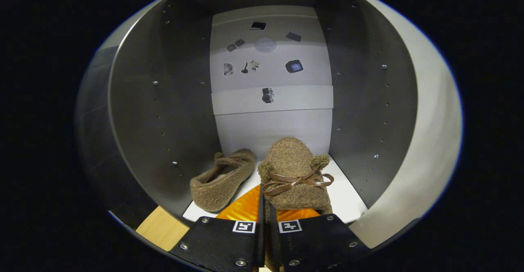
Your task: Open the shoe cabinet door, grab the shoes and put them into the shoe cabinet, then close the shoe cabinet door.
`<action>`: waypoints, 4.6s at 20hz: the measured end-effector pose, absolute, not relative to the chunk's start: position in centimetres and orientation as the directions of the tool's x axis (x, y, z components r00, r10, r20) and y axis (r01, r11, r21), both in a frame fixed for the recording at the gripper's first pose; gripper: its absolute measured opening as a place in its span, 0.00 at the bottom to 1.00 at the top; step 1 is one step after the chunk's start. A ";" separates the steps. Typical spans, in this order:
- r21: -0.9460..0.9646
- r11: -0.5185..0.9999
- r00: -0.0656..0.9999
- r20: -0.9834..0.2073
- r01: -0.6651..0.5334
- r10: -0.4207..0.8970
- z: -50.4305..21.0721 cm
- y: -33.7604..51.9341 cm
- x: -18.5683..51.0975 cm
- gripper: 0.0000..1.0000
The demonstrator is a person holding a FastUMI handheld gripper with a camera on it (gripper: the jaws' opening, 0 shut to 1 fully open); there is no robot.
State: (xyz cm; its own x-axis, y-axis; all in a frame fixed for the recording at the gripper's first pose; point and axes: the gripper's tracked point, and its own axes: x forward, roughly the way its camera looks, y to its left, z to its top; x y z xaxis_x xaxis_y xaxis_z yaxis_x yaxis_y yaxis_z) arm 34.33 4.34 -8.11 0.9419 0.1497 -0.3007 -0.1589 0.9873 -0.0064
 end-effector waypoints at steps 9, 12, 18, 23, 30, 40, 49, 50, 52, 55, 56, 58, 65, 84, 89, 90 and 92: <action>-0.024 0.989 0.916 -0.382 -0.146 0.126 -11.5 3.3 42.1 0.06; -0.009 0.991 0.910 -0.395 -0.137 0.123 -12.0 2.9 43.8 0.06; -0.019 0.993 0.890 -0.446 -0.117 0.096 -13.7 2.5 46.1 0.06; -0.055 0.992 0.886 -0.458 -0.112 0.075 -13.9 2.7 46.1 0.17; -0.069 0.993 0.904 -0.423 -0.099 0.061 -12.4 2.6 43.9 0.36; -0.088 0.993 0.937 -0.346 -0.077 0.042 -8.3 2.4 37.0 0.35; -0.083 0.994 0.963 -0.267 -0.067 0.042 -4.9 3.1 26.9 0.35; -0.086 0.994 0.964 -0.262 -0.062 0.037 -4.7 3.0 25.5 0.37; -0.096 0.994 0.968 -0.250 -0.055 0.029 -4.5 2.9 23.0 0.39; -0.093 0.995 0.975 -0.224 -0.037 0.015 -4.0 2.7 18.8 0.41; -0.088 0.996 0.977 -0.215 -0.034 0.014 -3.8 2.7 17.5 0.43; -0.085 0.996 0.980 -0.198 -0.026 0.008 -3.3 2.5 14.6 0.45; -0.081 0.997 0.989 -0.145 0.017 -0.029 -1.0 1.0 5.4 0.53; -0.010 0.946 0.942 -0.084 0.325 -0.325 -1.0 -16.8 -11.4 0.67; -0.003 0.957 0.953 -0.094 0.290 -0.289 -2.0 -20.1 -10.5 0.69; -0.008 0.961 0.957 -0.096 0.275 -0.274 -2.1 -20.5 -10.1 0.70; -0.016 0.970 0.966 -0.096 0.241 -0.242 -2.2 -21.1 -9.0 0.71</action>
State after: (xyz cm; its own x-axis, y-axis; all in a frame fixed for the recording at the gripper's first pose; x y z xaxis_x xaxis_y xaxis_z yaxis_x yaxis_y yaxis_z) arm -9.02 -21.09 -2.21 0.9655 -0.2418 -0.0964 0.2414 0.9703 -0.0163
